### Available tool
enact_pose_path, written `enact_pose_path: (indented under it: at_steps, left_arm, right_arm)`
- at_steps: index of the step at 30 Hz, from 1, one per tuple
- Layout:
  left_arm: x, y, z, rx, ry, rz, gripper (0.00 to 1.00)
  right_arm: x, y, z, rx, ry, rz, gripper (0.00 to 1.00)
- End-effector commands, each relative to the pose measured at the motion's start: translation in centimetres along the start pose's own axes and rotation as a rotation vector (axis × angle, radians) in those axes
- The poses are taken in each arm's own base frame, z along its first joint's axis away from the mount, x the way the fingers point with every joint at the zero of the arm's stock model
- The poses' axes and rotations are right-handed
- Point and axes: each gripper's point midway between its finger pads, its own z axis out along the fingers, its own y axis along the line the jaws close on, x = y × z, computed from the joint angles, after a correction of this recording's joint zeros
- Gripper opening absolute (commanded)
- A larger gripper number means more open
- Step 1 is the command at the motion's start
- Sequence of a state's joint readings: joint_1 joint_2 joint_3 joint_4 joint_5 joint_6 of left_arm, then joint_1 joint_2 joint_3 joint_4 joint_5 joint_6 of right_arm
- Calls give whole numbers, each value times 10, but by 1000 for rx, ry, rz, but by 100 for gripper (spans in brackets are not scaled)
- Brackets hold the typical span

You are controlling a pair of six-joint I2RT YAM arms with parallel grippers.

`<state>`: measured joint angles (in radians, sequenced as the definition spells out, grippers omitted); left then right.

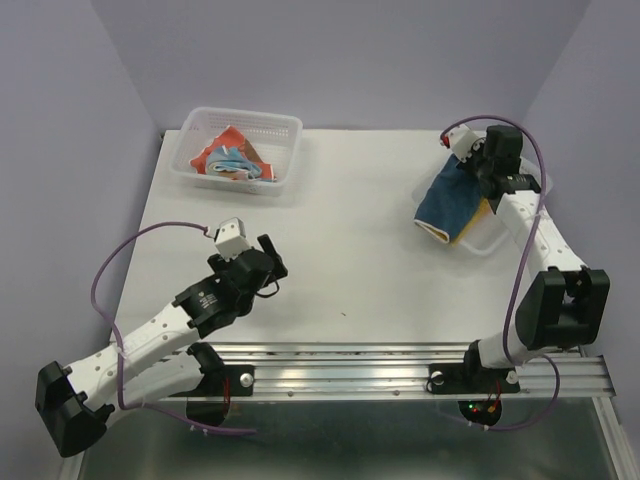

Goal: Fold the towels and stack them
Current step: Neatly place the folded towel into the bin

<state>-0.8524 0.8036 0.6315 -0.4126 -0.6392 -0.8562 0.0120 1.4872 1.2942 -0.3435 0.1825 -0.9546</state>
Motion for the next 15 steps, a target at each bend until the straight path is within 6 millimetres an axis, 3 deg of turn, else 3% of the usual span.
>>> enact_pose_path:
  at_steps: [1,15]
  left_arm:
    - [-20,5,-2,-49,-64,-52,99]
    - [-29,12,8,-89,-75,-68,99]
  right_arm:
    - [-17,-24,13,128,-89,19,1]
    - [6,-28,55,161,-82,91,1]
